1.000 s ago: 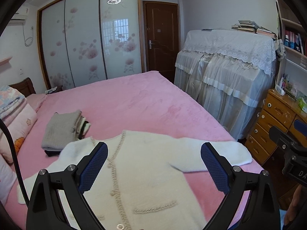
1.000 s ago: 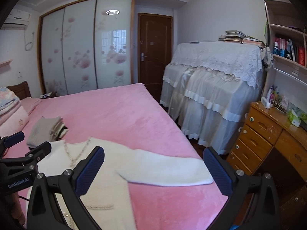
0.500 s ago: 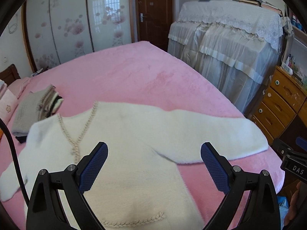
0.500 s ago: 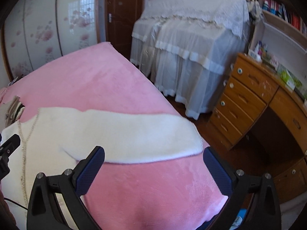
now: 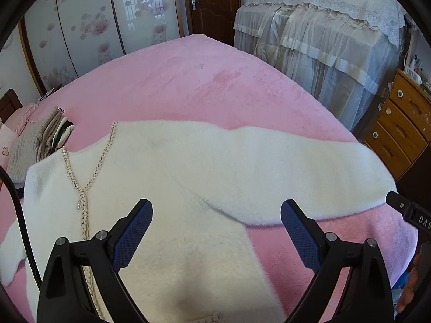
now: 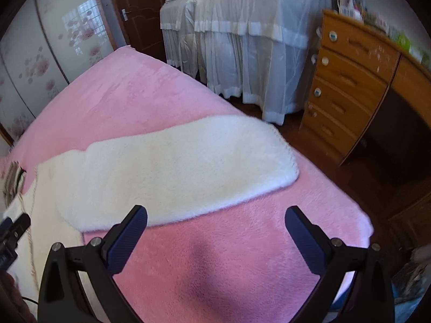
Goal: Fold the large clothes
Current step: 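Lift the sleeve with the right tool and fold it across the cardigan body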
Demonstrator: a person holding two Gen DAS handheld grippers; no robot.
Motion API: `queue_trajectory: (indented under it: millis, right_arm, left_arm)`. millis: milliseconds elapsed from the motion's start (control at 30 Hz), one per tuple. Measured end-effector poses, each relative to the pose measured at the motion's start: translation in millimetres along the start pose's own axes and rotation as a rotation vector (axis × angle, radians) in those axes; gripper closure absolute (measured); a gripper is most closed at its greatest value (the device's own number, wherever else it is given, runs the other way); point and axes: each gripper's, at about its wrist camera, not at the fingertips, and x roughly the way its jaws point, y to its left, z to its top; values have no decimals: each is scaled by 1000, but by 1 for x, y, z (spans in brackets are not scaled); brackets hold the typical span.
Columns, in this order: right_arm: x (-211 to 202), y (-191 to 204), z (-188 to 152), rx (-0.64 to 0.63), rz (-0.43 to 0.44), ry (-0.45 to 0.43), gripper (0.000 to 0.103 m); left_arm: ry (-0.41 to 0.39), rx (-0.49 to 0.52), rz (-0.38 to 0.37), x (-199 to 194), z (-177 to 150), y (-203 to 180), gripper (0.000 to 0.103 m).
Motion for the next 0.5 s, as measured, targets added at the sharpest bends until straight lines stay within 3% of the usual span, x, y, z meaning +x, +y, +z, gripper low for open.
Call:
queue_trajectory:
  millis: [233,400,500]
  right_arm:
    - [58,-25,6,190,102,108,16]
    - [79,-21,15,228,67,90,26]
    - [84,-16,23,199,34,79,61]
  left_arm:
    - [31,6,4,11,-5,2,7]
    - [63,-26,-15,16,-6,9,7]
    - [71,-39,-20,16,-7,14,7]
